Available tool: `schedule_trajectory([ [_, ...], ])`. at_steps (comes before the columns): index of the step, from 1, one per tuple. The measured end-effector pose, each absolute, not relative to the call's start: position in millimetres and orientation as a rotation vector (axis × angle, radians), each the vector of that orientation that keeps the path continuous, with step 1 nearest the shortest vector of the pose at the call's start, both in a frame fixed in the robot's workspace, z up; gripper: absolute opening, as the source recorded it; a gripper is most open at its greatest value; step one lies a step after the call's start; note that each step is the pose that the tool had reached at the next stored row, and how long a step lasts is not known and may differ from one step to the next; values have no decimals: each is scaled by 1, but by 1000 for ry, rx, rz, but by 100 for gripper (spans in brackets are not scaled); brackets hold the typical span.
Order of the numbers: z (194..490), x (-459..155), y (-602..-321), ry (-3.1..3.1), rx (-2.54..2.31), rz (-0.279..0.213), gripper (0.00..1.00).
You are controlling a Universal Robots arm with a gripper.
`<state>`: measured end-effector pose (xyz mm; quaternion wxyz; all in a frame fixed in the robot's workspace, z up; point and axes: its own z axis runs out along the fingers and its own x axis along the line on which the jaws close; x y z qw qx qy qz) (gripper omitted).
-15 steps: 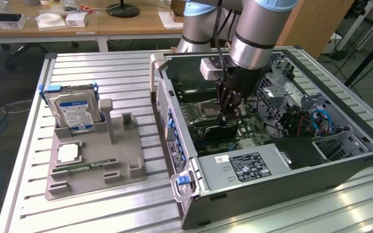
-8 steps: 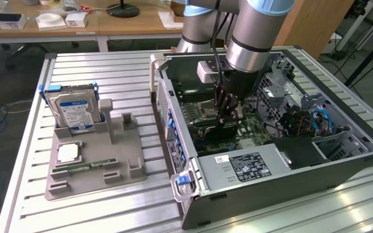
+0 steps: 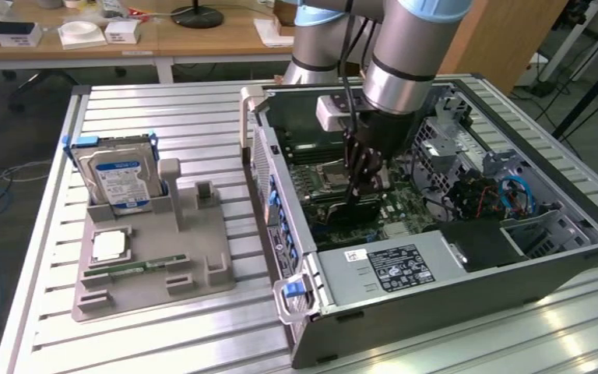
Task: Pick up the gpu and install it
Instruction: 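Press down on the gpu until it lock into place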
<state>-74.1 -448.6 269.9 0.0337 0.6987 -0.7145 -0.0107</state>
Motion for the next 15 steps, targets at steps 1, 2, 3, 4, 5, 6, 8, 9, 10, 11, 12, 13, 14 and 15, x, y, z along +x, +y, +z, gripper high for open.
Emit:
schedule_trajectory([
  [1, 275, -74, -449, -2197, 2148, -32, 11],
  [2, 279, -74, -449, -2197, 2149, -33, 11],
  [3, 284, -74, -449, -2197, 2149, -32, 11],
  [4, 288, -74, -449, -2197, 2148, -32, 11],
  [5, 293, -74, -449, -2197, 2149, -32, 11],
  [6, 297, -74, -449, -2197, 2149, -32, 11],
  [8, 306, -74, -449, -2197, 2148, -32, 11],
  [9, 307, -74, -449, -2196, 2148, -31, 11],
  [10, 307, -74, -449, -2196, 2148, -31, 11],
  [11, 307, -74, -449, -2196, 2148, -31, 11],
  [12, 307, -74, -449, -2196, 2148, -31, 11],
  [13, 307, -74, -449, -2196, 2148, -31, 11],
  [14, 307, -74, -449, -2196, 2148, -31, 11],
  [15, 307, -74, -449, -2196, 2148, -31, 11],
])
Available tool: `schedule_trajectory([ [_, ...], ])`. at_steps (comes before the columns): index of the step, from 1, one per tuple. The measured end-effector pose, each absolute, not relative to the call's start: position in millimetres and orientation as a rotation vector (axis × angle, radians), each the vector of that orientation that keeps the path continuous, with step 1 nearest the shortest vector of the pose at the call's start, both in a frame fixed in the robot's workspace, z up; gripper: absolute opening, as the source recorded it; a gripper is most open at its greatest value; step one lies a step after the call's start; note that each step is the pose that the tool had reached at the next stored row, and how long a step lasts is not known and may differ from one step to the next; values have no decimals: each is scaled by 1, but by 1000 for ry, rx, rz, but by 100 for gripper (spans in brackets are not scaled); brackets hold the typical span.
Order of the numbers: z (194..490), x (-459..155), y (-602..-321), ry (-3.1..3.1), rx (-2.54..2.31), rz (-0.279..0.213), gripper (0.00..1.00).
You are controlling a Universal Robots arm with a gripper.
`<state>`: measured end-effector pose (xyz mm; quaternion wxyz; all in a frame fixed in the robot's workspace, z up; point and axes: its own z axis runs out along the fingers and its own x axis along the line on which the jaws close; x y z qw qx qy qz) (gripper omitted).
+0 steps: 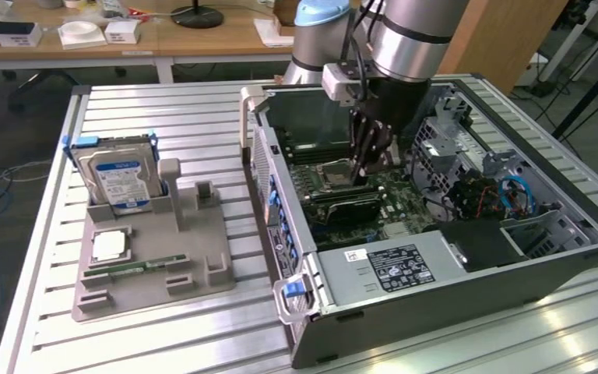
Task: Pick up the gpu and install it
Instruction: 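Press down on the gpu until it lock into place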
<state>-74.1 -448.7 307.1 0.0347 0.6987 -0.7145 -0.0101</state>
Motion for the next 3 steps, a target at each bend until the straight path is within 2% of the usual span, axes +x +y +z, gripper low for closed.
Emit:
schedule_trajectory([
  [3, 307, -74, -449, -2196, 2148, -31, 11],
])
